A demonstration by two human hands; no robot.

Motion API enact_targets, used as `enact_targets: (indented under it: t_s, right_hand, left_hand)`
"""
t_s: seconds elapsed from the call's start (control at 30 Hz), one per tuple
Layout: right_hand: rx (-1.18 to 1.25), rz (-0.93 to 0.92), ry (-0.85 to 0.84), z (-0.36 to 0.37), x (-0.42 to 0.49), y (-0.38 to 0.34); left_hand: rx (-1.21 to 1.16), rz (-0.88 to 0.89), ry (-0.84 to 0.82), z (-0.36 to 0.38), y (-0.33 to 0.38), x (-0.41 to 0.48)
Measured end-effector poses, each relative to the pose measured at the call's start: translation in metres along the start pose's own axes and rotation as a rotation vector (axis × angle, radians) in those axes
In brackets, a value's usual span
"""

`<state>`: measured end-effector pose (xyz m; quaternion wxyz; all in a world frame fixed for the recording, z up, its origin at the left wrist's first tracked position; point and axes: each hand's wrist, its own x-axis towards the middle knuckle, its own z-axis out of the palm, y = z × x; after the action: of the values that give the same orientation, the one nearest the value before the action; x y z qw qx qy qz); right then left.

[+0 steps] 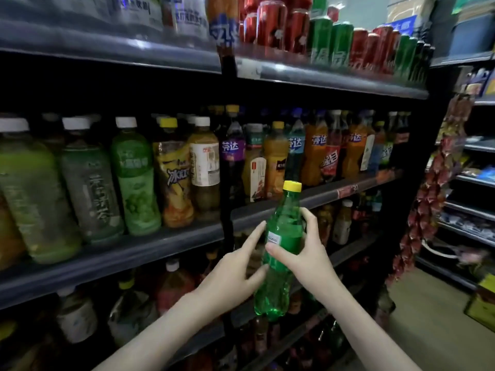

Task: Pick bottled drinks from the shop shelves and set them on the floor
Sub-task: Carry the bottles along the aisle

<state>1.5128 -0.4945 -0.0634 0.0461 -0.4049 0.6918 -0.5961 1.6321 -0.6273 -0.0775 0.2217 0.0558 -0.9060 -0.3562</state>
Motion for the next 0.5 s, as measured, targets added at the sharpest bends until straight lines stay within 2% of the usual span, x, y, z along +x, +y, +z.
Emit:
enact_targets:
  t_s: [0.2, 0.37, 0.5]
  right_hand:
    - [0.029, 0.018, -0.121, 0.023, -0.019, 0.009]
    - [0.133, 0.008, -0.326, 0.075, -0.065, -0.003]
    - [0.2, 0.01, -0.425, 0.124, -0.109, -0.022]
  left_hand:
    - [0.054, -0.113, 0.021, 0.01, -0.004, -0.046]
    - [0.07, -0.275, 0.159, -0.002, 0.003, -0.134]
    - [0.114, -0.403, 0.199, -0.021, 0.01, -0.208]
